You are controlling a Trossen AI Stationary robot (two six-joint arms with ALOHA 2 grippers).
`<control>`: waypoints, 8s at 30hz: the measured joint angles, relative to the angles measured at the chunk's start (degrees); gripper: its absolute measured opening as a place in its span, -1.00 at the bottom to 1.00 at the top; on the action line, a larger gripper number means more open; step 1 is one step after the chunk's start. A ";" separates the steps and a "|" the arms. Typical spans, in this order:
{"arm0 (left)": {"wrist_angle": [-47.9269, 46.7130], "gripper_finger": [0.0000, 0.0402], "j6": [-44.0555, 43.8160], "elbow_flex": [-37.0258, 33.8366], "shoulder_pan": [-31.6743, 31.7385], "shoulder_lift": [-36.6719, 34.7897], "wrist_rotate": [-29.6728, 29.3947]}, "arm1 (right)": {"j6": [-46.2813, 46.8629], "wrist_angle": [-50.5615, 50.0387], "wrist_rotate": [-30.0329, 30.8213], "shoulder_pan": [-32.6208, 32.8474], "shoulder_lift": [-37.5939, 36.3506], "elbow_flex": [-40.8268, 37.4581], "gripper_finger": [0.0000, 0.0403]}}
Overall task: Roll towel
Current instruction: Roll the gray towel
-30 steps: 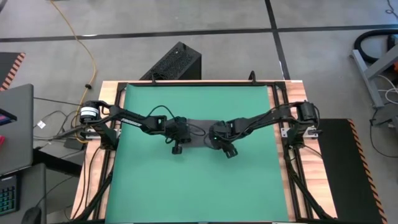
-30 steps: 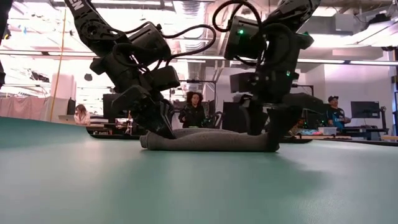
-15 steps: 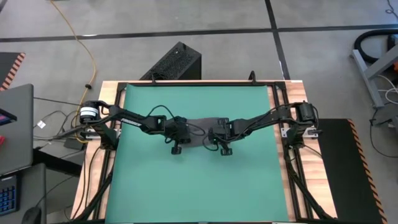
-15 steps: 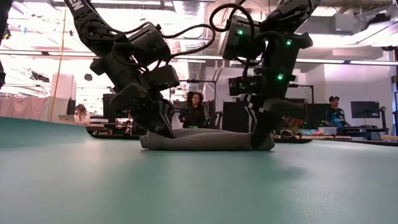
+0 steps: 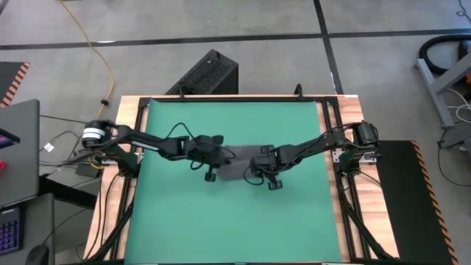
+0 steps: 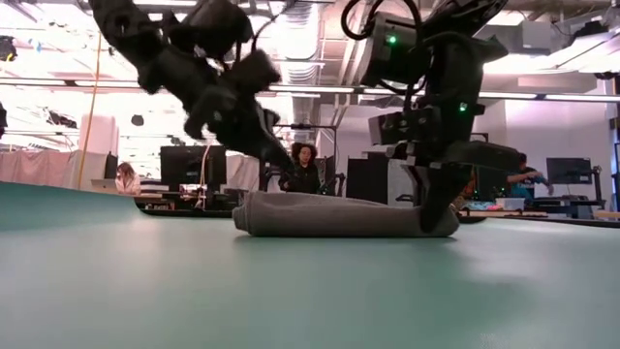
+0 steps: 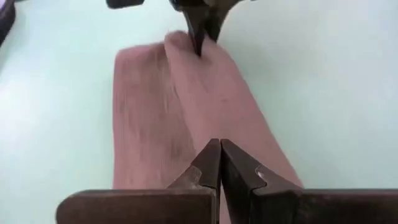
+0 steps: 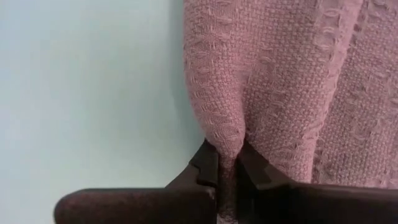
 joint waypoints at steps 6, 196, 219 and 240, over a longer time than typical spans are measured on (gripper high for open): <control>7.19 -1.00 0.06 -1.32 0.00 7.83 0.66 | -0.19 -0.63 -0.91 0.78 -0.07 0.07 -0.85; -21.96 -1.00 -13.52 5.59 -4.40 7.33 5.01 | 9.22 23.40 -39.30 -21.06 -2.25 4.85 -0.92; -17.53 -1.00 -6.21 5.50 -4.46 5.52 5.49 | 12.95 37.37 -31.84 -27.11 -2.32 -12.39 -0.92; -3.62 -1.00 -44.44 0.00 -24.10 -7.54 -44.99 | 19.80 37.33 -25.59 -25.69 -2.39 -12.48 -0.92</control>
